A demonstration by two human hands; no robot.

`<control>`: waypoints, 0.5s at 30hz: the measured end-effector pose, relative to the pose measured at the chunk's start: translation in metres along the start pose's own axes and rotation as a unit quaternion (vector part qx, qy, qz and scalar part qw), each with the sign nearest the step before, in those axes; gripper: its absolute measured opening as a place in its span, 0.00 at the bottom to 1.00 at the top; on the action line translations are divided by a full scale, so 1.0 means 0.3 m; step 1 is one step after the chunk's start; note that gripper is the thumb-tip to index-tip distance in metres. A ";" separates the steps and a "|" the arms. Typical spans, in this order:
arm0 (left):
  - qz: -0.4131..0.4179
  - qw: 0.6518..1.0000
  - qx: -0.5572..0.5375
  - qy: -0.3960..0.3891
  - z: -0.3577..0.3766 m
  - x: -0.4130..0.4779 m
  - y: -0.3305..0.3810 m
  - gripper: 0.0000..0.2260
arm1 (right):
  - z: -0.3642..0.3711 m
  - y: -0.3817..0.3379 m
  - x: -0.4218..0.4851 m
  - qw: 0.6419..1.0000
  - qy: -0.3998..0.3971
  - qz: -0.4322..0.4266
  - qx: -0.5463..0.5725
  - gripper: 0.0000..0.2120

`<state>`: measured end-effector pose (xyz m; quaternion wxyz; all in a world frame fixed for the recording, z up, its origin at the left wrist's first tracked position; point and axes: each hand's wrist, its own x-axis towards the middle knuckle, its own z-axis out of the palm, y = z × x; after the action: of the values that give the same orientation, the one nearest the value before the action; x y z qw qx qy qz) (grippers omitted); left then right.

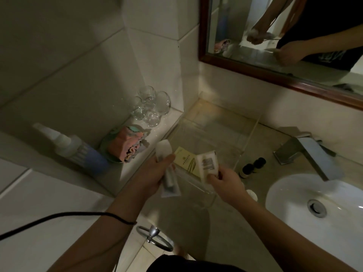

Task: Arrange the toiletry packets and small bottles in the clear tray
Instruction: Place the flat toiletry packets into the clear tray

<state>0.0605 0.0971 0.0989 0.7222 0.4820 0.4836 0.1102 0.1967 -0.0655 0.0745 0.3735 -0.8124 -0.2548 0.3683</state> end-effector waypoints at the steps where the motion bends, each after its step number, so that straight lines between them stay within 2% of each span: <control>1: -0.005 0.999 -0.039 -0.008 0.034 0.015 0.010 0.08 | -0.002 -0.003 0.001 1.000 -0.004 0.001 0.005 0.10; 5: -0.070 0.988 -0.134 -0.016 0.127 0.088 0.005 0.20 | -0.011 -0.003 -0.008 0.999 -0.019 0.010 0.032 0.07; 7: -0.101 0.981 -0.163 -0.021 0.141 0.122 -0.007 0.23 | -0.018 0.001 -0.017 0.998 -0.019 0.019 0.059 0.07; 11: -0.100 0.976 -0.189 -0.037 0.145 0.149 -0.010 0.19 | -0.033 0.020 -0.023 0.986 0.000 0.069 0.155 0.10; 15: -0.097 0.968 -0.231 -0.022 0.178 0.146 0.000 0.16 | -0.037 -0.005 -0.031 0.962 -0.030 0.084 0.259 0.08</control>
<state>0.1256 0.0929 0.0765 0.8316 0.2554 0.4737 0.1375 0.1996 -0.0756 0.0843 0.5307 -0.6950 -0.0926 0.4763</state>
